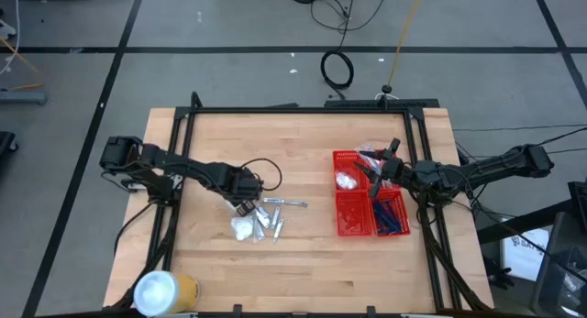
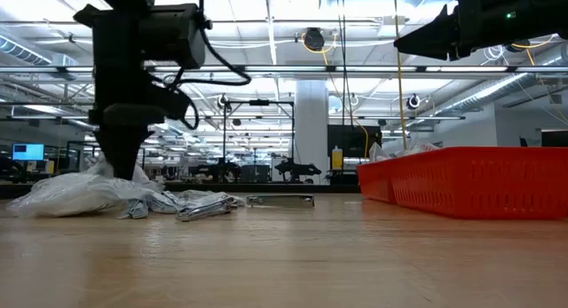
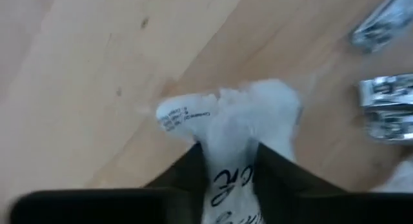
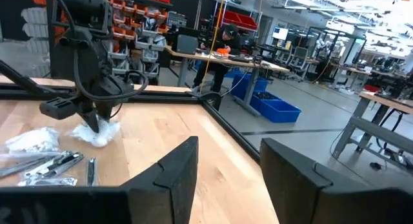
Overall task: Pick & Place Travel size toiletries
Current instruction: Put the cotton pack into the top left red bin
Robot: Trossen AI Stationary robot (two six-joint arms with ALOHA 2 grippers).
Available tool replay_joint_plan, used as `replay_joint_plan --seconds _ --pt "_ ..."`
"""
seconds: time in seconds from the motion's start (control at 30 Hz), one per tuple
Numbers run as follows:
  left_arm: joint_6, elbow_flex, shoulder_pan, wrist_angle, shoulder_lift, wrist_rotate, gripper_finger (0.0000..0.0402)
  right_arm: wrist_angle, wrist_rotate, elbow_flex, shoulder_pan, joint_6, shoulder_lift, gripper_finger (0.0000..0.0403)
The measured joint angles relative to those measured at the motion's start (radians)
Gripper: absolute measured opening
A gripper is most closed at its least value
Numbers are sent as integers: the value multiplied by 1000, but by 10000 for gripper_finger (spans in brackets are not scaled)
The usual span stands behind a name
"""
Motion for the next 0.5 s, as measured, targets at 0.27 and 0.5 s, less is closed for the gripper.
replay_joint_plan --seconds 0.27,0.5 --pt "343 178 63 82 0 -159 19 0 -4 0 0 93 26 155" --pt "1024 234 80 652 3 -239 5 55 -155 0 -29 219 146 155"
